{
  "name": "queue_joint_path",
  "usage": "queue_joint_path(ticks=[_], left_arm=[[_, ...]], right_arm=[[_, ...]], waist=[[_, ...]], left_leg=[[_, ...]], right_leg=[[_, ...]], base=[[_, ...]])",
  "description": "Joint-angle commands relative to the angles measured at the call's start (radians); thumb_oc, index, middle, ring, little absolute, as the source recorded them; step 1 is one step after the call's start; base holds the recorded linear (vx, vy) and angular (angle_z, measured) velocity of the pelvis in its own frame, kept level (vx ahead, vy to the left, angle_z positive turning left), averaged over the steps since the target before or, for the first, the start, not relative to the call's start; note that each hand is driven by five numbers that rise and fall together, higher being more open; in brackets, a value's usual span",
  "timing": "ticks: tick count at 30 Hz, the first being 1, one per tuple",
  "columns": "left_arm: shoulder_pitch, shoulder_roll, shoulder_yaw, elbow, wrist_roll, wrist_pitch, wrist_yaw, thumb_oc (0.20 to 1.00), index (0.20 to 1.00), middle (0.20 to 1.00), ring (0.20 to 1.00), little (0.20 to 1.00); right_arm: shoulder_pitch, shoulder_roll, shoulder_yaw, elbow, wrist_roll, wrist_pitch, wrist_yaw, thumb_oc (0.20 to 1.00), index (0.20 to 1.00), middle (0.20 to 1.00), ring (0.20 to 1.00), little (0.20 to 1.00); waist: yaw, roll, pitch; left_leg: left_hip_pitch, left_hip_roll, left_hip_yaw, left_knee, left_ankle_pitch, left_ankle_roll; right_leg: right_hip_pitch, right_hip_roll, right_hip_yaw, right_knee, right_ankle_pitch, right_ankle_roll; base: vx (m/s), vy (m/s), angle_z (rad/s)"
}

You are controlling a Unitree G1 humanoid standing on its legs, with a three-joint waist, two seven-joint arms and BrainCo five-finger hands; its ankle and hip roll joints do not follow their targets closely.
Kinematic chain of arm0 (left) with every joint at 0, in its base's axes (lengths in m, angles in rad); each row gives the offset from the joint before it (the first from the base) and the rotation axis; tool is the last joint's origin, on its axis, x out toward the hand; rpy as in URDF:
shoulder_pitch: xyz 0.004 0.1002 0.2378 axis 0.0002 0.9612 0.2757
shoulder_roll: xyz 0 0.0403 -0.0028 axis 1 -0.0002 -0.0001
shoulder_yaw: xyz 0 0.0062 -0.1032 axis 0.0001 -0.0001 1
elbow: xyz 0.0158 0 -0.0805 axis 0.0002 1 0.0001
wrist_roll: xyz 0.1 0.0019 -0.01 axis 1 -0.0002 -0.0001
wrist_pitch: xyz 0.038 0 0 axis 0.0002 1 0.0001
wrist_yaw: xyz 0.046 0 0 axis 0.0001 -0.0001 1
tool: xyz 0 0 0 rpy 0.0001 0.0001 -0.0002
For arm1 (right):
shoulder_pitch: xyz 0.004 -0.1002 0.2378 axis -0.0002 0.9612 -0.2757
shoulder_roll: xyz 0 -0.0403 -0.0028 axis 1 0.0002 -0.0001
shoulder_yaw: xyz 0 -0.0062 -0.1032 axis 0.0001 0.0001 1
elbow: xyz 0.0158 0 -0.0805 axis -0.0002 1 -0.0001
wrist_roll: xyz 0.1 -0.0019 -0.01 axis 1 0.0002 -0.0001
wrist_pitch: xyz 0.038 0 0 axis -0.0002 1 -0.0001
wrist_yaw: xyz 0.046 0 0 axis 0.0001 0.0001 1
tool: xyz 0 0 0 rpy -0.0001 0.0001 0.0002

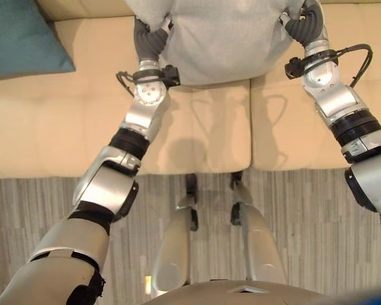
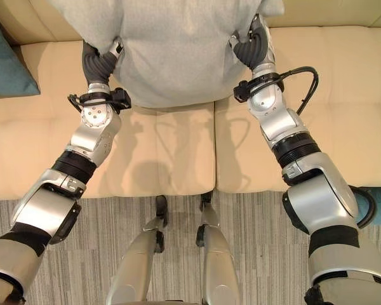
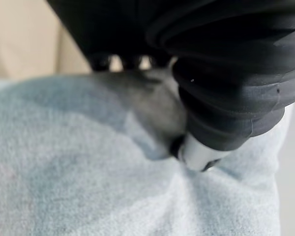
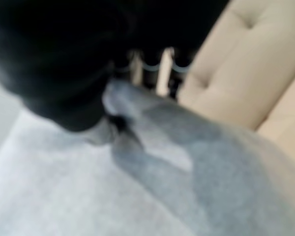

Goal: Pick up all the scattered cushions and arrange them neatly on the sofa.

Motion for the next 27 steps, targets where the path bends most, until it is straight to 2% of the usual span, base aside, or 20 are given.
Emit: queue_joint_path(ticks=[1,2,3,4,10,12,19,24,27], left_arm=[[-0.190,-0.015,-0.101,0.028,0.070,-0.065,-0.040,0.589,0.589,0.589,0.589,0.589],[-0.216,-0.011,-0.107,0.049,0.069,-0.063,-0.033,1.000,1.000,1.000,1.000,1.000],[-0.238,-0.011,-0.110,0.077,0.059,-0.061,-0.029,1.000,1.000,1.000,1.000,1.000],[-0.271,-0.005,-0.112,0.104,0.050,-0.058,-0.020,1.000,1.000,1.000,1.000,1.000],[-0.349,0.038,-0.123,0.166,0.023,-0.058,-0.018,1.000,1.000,1.000,1.000,1.000],[-0.391,0.071,-0.130,0.247,-0.002,-0.047,-0.019,1.000,1.000,1.000,1.000,1.000],[-0.429,0.123,-0.134,0.309,-0.032,-0.036,-0.032,1.000,1.000,1.000,1.000,1.000],[-0.364,0.220,-0.112,0.291,-0.047,-0.044,-0.060,1.000,1.000,1.000,1.000,1.000],[-0.290,0.257,-0.097,0.198,-0.028,-0.056,-0.070,1.000,1.000,1.000,1.000,1.000]], right_arm=[[-0.127,0.089,0.070,0.006,-0.024,-0.066,0.011,0.200,0.200,0.200,0.200,0.200],[-0.145,0.093,0.074,0.031,-0.023,-0.064,0.008,0.322,0.322,0.322,0.322,0.322],[-0.164,0.097,0.081,0.058,-0.017,-0.061,0.003,0.953,0.953,0.953,0.953,0.953],[-0.191,0.097,0.097,0.092,-0.015,-0.055,-0.002,1.000,1.000,1.000,1.000,1.000],[-0.277,0.085,0.134,0.197,0.001,-0.034,-0.018,1.000,1.000,1.000,1.000,1.000],[-0.320,0.083,0.158,0.279,0.023,-0.013,-0.013,1.000,1.000,1.000,1.000,1.000],[-0.363,0.064,0.171,0.357,0.048,0.006,-0.015,1.000,1.000,1.000,1.000,1.000],[-0.325,-0.050,0.157,0.335,0.068,0.001,-0.010,1.000,1.000,1.000,1.000,1.000],[-0.267,-0.116,0.134,0.254,0.082,-0.018,0.008,1.000,1.000,1.000,1.000,1.000]], waist=[[0.016,0.014,-0.030],[0.016,0.014,-0.032],[0.016,0.014,-0.032],[0.016,0.016,-0.033],[0.019,0.026,-0.033],[0.022,0.027,-0.036],[0.026,0.026,-0.038],[0.025,0.019,-0.052],[0.024,0.016,-0.054]], left_leg=[[-0.030,0.065,-0.031,-0.112,0.146,-0.091],[-0.032,0.066,-0.031,-0.114,0.149,-0.092],[-0.032,0.066,-0.031,-0.114,0.150,-0.094],[-0.028,0.065,-0.029,-0.120,0.153,-0.095],[-0.002,0.061,-0.033,-0.154,0.166,-0.101],[0.026,0.058,-0.032,-0.161,0.166,-0.102],[0.057,0.053,-0.030,-0.164,0.161,-0.102],[0.109,0.056,-0.026,-0.178,0.158,-0.105],[0.133,0.055,-0.024,-0.182,0.160,-0.105]], right_leg=[[-0.002,-0.050,0.015,0.109,-0.119,0.161],[-0.007,-0.051,0.015,0.108,-0.116,0.162],[-0.008,-0.052,0.014,0.109,-0.115,0.162],[-0.008,-0.053,0.014,0.108,-0.114,0.163],[0.011,-0.057,0.012,0.093,-0.107,0.166],[0.037,-0.059,0.008,0.086,-0.106,0.165],[0.078,-0.061,0.003,0.070,-0.100,0.167],[0.136,-0.057,-0.002,0.045,-0.097,0.167],[0.158,-0.055,-0.005,0.045,-0.100,0.163]], base=[[0.00,0.007,0.04],[0.00,0.018,0.04],[0.00,0.000,0.00],[0.00,0.000,0.00],[0.00,0.000,0.00],[0.00,0.000,0.00],[0.00,0.000,0.00],[0.02,-0.004,0.05],[0.00,-0.003,0.04]])
